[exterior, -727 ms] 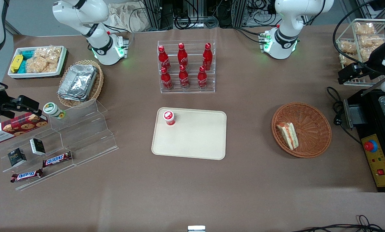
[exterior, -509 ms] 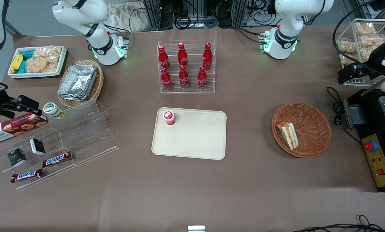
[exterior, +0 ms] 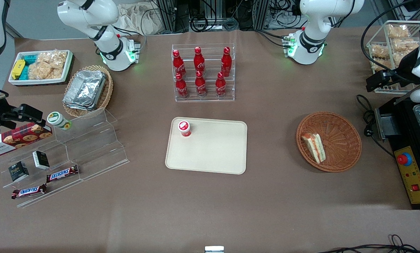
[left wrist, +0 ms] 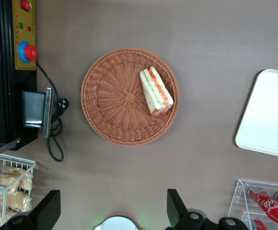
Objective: Place sandwich from basket to tray
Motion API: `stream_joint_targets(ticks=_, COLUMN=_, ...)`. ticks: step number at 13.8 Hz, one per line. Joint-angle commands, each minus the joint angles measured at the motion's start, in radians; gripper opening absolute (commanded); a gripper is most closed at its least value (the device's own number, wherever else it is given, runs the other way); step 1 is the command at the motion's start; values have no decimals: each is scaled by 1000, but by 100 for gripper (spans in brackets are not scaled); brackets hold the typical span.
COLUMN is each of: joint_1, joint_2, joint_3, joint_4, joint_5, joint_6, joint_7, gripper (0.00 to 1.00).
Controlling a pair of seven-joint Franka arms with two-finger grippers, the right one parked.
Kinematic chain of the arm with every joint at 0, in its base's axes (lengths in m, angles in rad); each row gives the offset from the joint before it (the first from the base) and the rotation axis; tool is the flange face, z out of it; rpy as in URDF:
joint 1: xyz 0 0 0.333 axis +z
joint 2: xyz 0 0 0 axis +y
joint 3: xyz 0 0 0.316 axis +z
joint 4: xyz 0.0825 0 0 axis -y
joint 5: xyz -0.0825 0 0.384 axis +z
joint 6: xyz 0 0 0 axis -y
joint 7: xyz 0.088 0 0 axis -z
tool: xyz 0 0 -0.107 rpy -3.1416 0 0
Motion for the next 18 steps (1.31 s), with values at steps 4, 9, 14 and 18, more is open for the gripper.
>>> stream_joint_targets(ticks=4, joint_1=-17, joint_2=129, joint_3=10, joint_4=-59, joint_5=-13, joint_6=112, joint_7=-12, gripper=100)
stream_joint_targets(ticks=9, joint_1=-52, joint_2=245, joint_3=-3, joint_4=-197, joint_5=-7, joint_6=390, joint_7=-237, gripper=100)
stream_joint_targets(ticks=14, joint_1=-118, joint_2=378, joint_3=-1, joint_4=-292, joint_5=9, joint_6=648, joint_7=-391, gripper=100)
stream_joint_targets(ticks=18, joint_1=-143, joint_2=430, joint_3=-2, joint_4=-329, joint_5=114, joint_6=700, joint_7=-438, gripper=100)
